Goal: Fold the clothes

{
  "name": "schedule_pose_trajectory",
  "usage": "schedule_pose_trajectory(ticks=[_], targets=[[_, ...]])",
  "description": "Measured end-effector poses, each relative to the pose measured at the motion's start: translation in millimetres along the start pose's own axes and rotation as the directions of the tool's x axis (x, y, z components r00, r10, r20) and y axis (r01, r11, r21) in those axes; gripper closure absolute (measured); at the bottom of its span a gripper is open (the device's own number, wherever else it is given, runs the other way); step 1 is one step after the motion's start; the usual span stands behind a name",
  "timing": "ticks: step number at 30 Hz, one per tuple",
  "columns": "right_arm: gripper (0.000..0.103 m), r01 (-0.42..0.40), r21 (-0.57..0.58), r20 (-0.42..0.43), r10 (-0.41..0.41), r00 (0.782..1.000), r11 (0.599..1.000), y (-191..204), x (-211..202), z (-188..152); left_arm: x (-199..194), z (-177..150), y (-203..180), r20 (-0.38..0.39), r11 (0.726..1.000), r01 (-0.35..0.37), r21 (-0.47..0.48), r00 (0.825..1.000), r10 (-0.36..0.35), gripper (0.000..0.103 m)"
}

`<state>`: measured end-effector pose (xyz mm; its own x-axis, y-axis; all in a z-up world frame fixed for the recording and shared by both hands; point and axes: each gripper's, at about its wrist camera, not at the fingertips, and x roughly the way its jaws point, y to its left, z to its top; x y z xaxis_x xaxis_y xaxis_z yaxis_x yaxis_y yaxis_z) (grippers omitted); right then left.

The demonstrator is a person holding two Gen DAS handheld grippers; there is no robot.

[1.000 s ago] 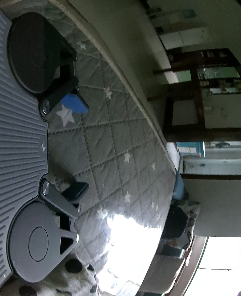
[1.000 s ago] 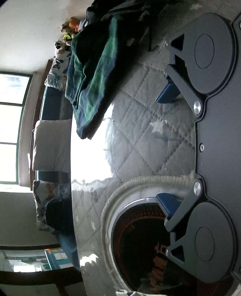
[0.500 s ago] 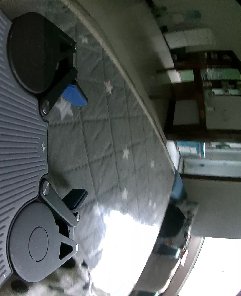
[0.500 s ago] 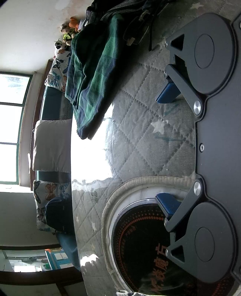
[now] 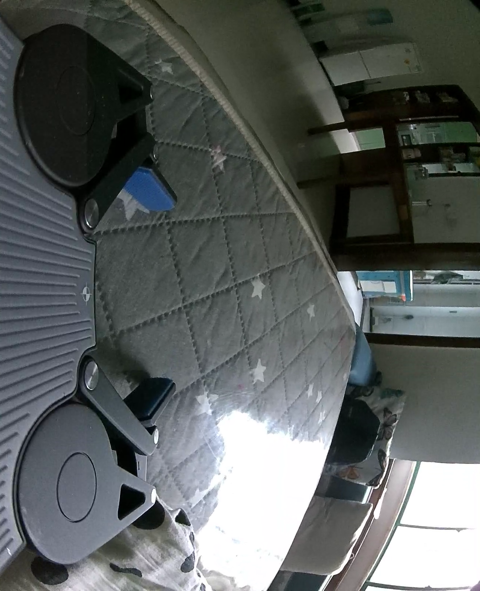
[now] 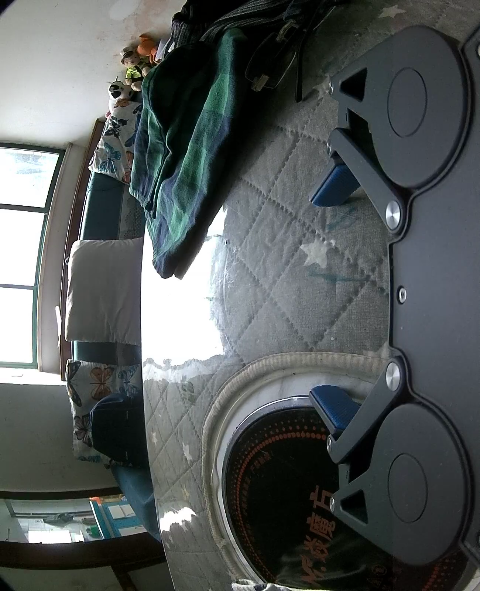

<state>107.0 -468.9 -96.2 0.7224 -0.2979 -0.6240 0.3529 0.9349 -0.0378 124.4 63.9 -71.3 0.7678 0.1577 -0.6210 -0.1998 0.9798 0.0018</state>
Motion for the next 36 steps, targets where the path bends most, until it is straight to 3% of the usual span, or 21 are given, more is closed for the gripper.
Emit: schedule_pose_trajectory(ticks=[36], targets=[[0.000,0.000,0.000,0.000,0.000,1.000,1.000,0.6,0.0,-0.8,2.6,-4.8,5.4,-0.003,1.000,0.013,-0.012,1.000,-0.013,0.002]])
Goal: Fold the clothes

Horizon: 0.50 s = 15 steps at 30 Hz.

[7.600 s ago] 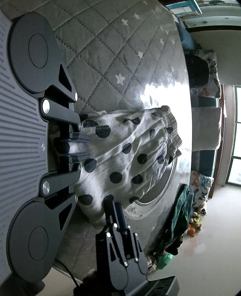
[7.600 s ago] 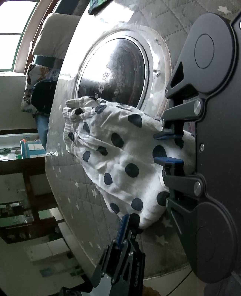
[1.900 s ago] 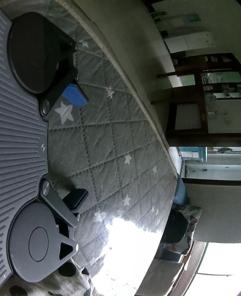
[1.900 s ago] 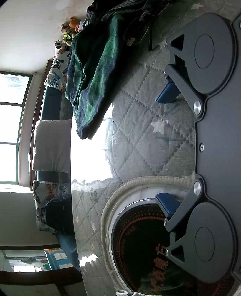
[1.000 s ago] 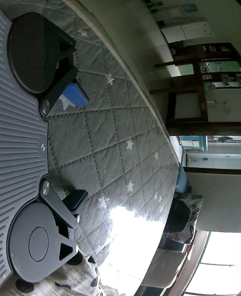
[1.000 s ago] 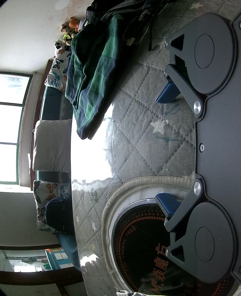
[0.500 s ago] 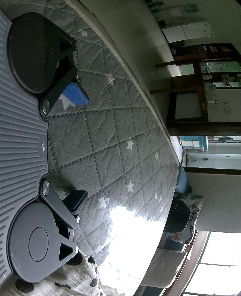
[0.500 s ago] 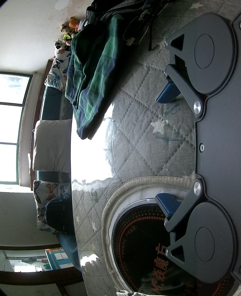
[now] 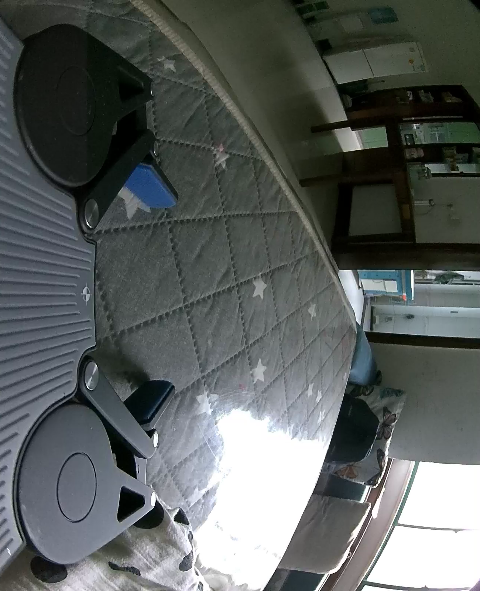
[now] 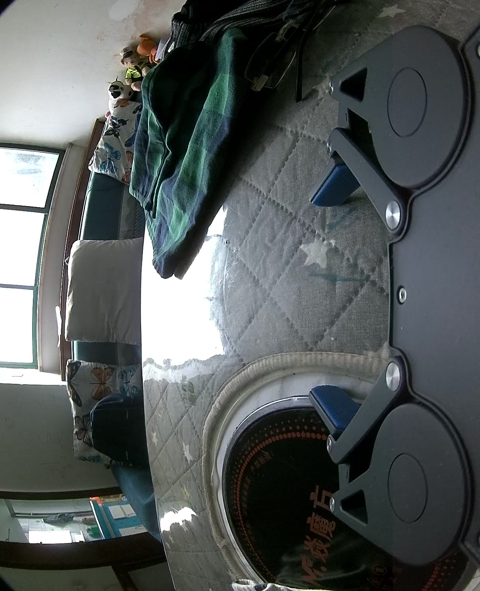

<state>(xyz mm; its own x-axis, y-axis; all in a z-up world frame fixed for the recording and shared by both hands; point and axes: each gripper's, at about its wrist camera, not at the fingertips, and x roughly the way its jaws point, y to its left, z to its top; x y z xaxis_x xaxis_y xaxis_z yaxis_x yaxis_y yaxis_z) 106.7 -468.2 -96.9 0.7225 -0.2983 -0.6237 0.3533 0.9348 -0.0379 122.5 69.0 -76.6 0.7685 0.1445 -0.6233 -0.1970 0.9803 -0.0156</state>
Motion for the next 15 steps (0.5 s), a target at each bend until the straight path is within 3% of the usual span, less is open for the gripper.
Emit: schedule_pose_trajectory(ticks=[15], targets=[[0.000,0.000,0.000,0.000,0.000,1.000,1.000,0.1,-0.1,-0.1,1.1,-0.7,3.6,-0.005,1.000,-0.007,0.002,1.000,0.007,0.001]])
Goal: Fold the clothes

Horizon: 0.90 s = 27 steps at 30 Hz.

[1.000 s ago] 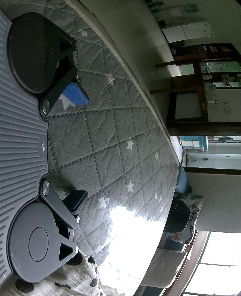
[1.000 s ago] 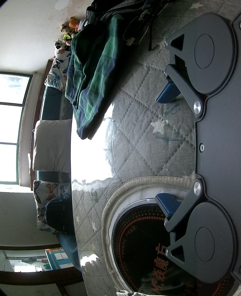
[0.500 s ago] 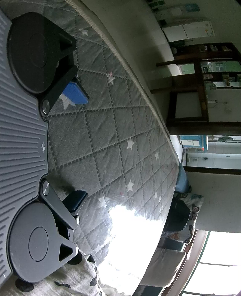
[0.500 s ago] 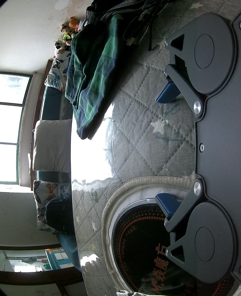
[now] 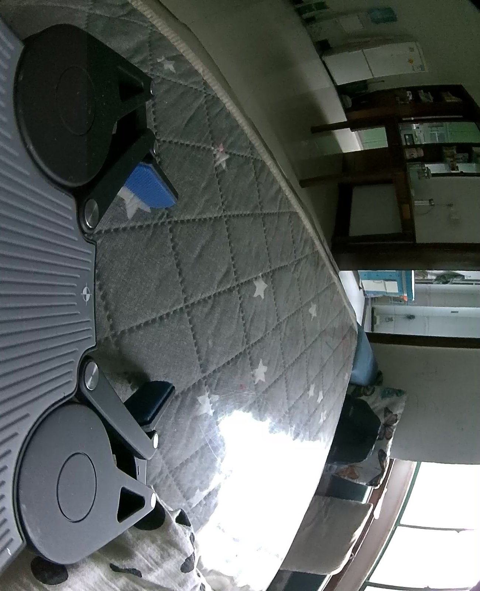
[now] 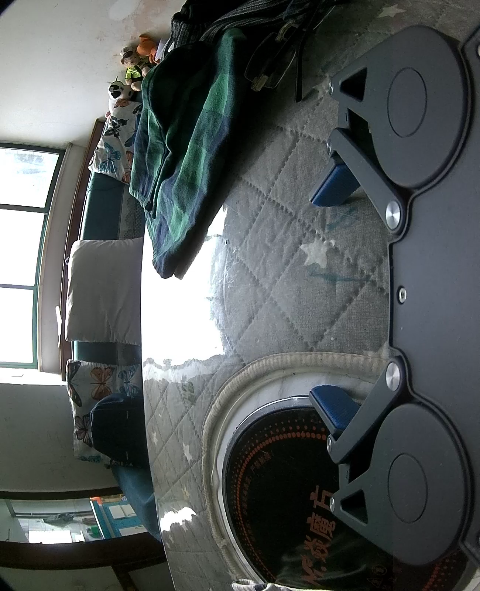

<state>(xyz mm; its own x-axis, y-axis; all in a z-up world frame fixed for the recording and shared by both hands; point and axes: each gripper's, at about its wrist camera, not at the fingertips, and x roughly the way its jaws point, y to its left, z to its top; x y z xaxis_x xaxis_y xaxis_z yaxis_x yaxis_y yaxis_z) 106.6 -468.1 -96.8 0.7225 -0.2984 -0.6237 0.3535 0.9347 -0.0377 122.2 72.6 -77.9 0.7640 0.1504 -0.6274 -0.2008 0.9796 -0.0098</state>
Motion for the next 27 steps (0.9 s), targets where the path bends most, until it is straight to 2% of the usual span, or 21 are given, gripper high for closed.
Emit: schedule_pose_trajectory(ticks=[27], targets=[[0.000,0.000,0.000,0.000,0.000,1.000,1.000,-0.2,0.1,0.1,1.4,-0.1,3.1,0.000,1.000,0.000,0.001,1.000,0.000,0.001]])
